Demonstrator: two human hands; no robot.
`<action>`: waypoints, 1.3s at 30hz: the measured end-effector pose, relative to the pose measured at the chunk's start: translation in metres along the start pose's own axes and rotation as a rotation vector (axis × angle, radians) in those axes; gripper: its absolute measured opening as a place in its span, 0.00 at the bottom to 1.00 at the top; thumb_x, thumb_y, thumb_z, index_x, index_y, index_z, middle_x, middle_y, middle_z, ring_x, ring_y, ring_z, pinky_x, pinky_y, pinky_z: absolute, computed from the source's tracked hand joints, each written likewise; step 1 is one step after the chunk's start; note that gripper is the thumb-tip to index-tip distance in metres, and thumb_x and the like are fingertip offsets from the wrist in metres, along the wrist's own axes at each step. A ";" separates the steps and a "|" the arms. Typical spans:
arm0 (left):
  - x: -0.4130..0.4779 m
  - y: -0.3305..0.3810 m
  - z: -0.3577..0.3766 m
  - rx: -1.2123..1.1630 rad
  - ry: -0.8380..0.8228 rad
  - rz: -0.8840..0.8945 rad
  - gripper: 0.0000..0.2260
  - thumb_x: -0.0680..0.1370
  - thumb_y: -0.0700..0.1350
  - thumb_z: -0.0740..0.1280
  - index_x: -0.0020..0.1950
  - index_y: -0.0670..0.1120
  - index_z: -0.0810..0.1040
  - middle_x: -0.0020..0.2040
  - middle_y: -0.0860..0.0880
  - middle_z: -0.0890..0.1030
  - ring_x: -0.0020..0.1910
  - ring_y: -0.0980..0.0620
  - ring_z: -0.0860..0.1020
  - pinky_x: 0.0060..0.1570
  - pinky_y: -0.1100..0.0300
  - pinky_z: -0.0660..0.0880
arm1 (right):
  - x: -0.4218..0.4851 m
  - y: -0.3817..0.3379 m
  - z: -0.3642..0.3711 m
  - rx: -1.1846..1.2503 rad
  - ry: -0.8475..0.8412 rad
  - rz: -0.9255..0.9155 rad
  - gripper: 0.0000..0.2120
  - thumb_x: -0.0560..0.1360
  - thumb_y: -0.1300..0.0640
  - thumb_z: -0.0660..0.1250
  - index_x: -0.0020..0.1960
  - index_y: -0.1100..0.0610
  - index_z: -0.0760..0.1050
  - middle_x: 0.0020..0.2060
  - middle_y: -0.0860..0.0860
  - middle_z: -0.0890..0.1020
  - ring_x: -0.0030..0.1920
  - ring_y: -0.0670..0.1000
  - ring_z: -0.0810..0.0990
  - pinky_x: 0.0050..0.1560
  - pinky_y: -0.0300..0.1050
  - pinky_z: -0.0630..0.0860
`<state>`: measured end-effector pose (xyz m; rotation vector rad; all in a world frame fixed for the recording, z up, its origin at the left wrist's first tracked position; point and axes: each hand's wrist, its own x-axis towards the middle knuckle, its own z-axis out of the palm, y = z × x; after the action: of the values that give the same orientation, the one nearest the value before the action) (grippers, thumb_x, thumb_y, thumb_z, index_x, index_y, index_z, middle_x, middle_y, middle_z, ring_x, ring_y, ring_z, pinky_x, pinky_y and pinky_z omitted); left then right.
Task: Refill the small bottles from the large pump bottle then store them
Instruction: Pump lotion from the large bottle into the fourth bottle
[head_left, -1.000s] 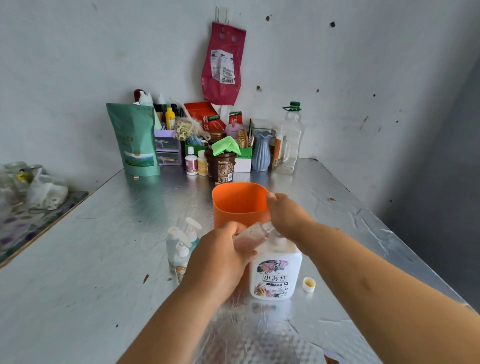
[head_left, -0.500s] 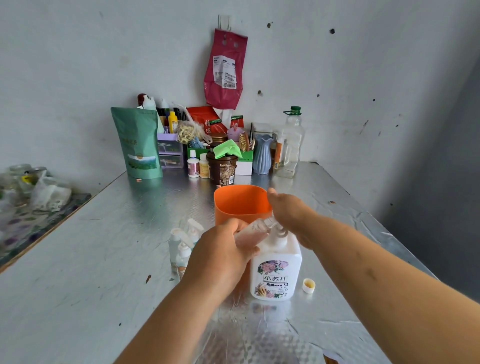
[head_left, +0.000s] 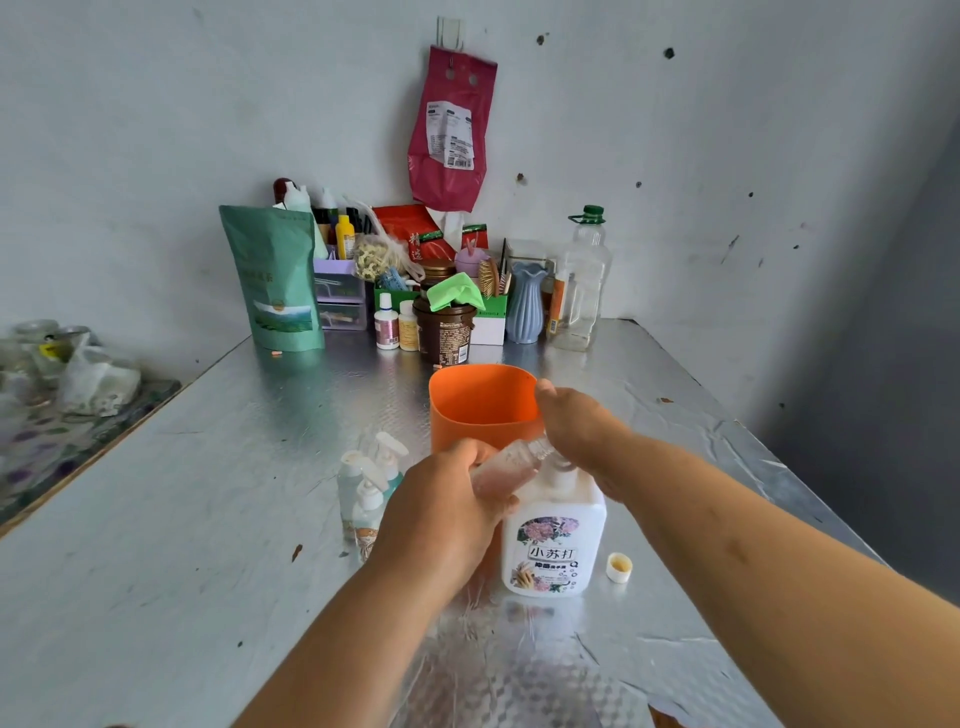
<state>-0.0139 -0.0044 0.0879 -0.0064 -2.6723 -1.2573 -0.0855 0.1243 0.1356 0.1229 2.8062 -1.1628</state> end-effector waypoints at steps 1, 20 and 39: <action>0.000 0.000 -0.001 -0.005 0.001 -0.001 0.09 0.73 0.50 0.73 0.51 0.55 0.78 0.46 0.56 0.83 0.47 0.54 0.81 0.45 0.56 0.75 | 0.000 -0.001 -0.001 0.002 -0.009 0.002 0.25 0.83 0.48 0.43 0.74 0.61 0.59 0.68 0.62 0.68 0.67 0.60 0.68 0.68 0.54 0.64; 0.001 -0.004 0.000 0.000 -0.012 -0.015 0.14 0.73 0.51 0.74 0.57 0.55 0.77 0.52 0.57 0.83 0.52 0.55 0.80 0.51 0.56 0.75 | 0.001 -0.001 -0.006 0.067 0.008 -0.002 0.28 0.82 0.44 0.44 0.73 0.61 0.61 0.70 0.60 0.68 0.68 0.58 0.67 0.67 0.53 0.63; -0.002 -0.004 0.002 0.014 -0.026 -0.008 0.16 0.75 0.50 0.72 0.61 0.55 0.75 0.59 0.55 0.81 0.58 0.53 0.78 0.55 0.56 0.75 | -0.006 -0.002 -0.004 0.011 -0.018 0.030 0.20 0.83 0.59 0.43 0.66 0.69 0.65 0.61 0.68 0.73 0.61 0.67 0.72 0.59 0.53 0.69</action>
<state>-0.0129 -0.0052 0.0830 -0.0095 -2.7056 -1.2490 -0.0802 0.1249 0.1405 0.1546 2.7732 -1.1673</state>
